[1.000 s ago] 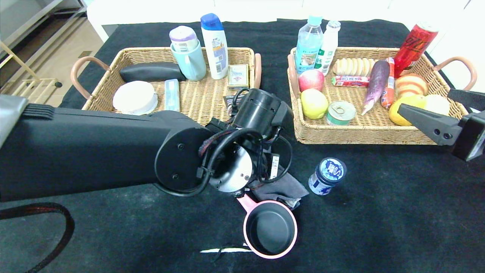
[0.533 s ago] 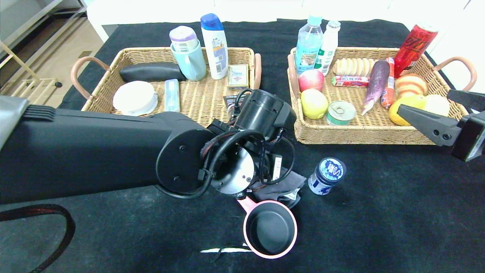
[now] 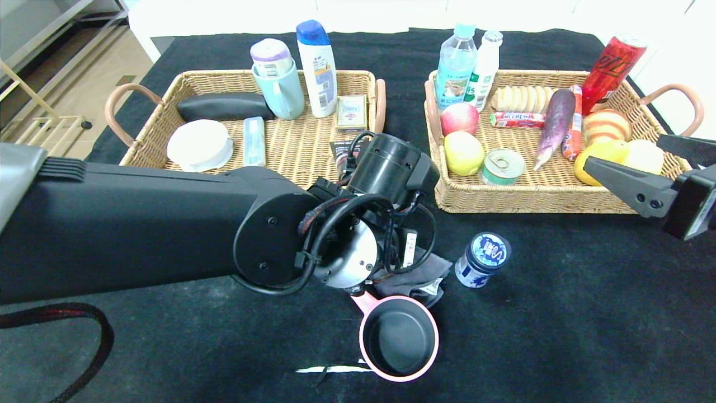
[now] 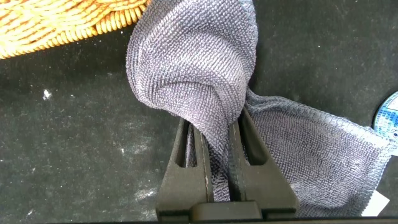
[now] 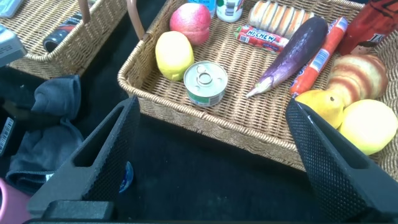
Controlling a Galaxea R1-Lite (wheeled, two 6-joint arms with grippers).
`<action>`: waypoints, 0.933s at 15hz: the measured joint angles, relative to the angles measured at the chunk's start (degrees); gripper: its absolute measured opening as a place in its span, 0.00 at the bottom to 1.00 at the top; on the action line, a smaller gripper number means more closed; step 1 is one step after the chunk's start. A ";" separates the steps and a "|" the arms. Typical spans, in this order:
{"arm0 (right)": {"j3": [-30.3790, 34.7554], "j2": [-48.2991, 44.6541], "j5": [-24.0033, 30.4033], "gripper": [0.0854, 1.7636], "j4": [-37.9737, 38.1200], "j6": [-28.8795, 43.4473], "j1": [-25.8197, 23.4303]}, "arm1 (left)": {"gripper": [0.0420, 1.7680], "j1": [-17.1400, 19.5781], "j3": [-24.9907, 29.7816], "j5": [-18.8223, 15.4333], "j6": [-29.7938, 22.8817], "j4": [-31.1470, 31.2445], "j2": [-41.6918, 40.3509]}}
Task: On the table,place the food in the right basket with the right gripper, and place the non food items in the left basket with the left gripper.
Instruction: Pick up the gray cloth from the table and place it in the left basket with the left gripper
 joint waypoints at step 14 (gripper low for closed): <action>0.11 0.00 0.00 0.97 -0.01 -0.09 0.18 | 0.12 -1.17 -0.15 -0.02 0.94 0.24 -9.24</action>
